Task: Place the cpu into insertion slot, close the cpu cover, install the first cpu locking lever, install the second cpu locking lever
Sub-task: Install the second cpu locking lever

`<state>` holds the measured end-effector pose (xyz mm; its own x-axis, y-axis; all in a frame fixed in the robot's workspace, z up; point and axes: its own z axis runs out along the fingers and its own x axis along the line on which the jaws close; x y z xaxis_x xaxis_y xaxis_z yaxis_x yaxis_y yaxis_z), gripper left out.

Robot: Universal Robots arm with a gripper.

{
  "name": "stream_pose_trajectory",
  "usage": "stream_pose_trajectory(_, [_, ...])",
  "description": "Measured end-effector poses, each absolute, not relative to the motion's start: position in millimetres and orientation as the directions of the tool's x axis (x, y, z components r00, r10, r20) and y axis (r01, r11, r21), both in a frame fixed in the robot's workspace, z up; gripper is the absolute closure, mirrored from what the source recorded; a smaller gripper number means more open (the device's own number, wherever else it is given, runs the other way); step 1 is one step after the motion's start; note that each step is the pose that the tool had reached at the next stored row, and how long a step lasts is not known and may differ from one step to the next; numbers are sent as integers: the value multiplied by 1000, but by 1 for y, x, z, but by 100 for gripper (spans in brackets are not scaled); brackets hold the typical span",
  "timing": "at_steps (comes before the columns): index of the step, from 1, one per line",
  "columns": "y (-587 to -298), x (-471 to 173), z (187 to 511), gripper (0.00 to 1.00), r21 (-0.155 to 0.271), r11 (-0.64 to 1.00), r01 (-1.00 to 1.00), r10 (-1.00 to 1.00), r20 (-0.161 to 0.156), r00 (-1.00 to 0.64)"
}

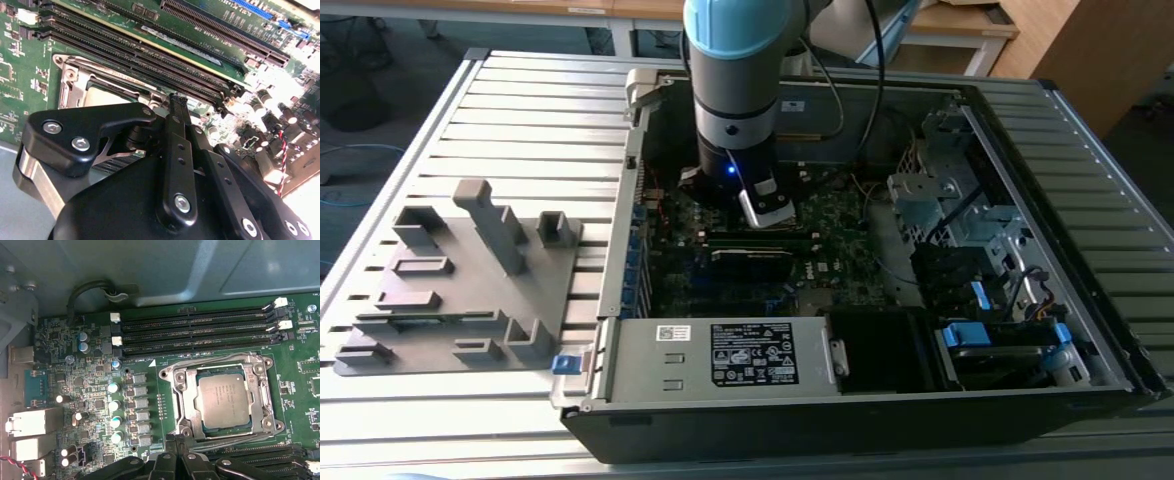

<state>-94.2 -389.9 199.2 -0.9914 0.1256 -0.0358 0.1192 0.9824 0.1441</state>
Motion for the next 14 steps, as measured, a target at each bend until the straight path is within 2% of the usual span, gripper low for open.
stream_pose_trajectory(14, [-390, -95, 198, 89, 157, 980, 119, 126, -34, -991])
